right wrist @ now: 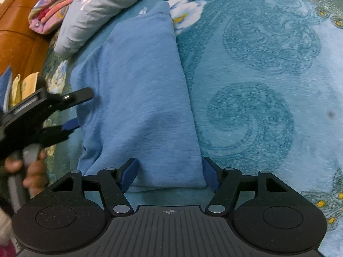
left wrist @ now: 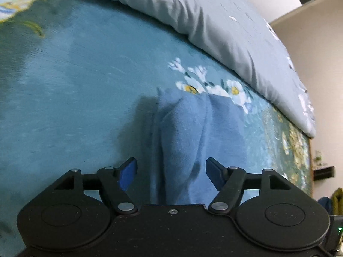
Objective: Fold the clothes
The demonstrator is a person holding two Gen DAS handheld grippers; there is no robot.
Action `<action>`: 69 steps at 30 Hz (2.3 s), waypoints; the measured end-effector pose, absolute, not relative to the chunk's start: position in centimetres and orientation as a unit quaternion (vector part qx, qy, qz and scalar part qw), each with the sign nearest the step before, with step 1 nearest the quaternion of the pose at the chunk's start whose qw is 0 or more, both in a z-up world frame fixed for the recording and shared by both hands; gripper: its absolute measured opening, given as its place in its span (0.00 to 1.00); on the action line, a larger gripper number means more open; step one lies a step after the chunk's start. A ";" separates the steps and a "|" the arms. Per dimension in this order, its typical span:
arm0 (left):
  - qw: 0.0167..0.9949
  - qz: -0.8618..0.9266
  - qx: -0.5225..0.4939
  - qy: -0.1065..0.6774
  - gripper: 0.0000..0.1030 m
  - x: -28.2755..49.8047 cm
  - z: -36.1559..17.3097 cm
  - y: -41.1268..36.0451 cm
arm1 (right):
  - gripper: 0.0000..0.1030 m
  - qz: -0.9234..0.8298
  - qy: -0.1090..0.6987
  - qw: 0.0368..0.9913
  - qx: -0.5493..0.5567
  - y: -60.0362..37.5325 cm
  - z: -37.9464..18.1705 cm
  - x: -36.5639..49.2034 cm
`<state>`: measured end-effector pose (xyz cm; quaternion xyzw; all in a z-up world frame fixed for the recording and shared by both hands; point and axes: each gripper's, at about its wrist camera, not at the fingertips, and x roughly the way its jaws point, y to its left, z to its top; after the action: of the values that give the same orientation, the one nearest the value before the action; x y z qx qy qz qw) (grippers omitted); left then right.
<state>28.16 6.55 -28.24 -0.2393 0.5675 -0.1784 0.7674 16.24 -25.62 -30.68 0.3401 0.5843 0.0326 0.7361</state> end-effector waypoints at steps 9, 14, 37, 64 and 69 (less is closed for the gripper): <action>0.757 -0.205 -0.255 0.566 0.59 29.2 -29.5 6.1 | 0.63 0.050 0.576 0.731 0.363 -26.2 -31.2 16.2; 0.755 -0.210 -0.253 0.568 0.47 29.7 -29.5 5.8 | 0.51 0.057 0.577 0.729 0.365 -26.0 -31.3 16.5; 0.805 -0.108 -0.337 0.476 0.18 22.9 -24.7 4.5 | 0.16 0.197 0.617 0.741 0.174 -30.4 -25.9 22.3; 0.766 0.021 -0.437 0.471 0.21 11.4 -26.1 2.6 | 0.20 0.366 0.620 0.672 -0.170 -24.5 -26.5 29.4; 0.762 0.000 -0.413 0.499 0.44 11.3 -25.1 3.7 | 0.31 0.344 0.609 0.700 -0.148 -26.3 -25.7 29.1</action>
<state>11.30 3.71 -25.14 -0.4125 0.4987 0.0001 0.7623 29.11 -26.28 -25.68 -0.1478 0.6087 0.3435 0.6998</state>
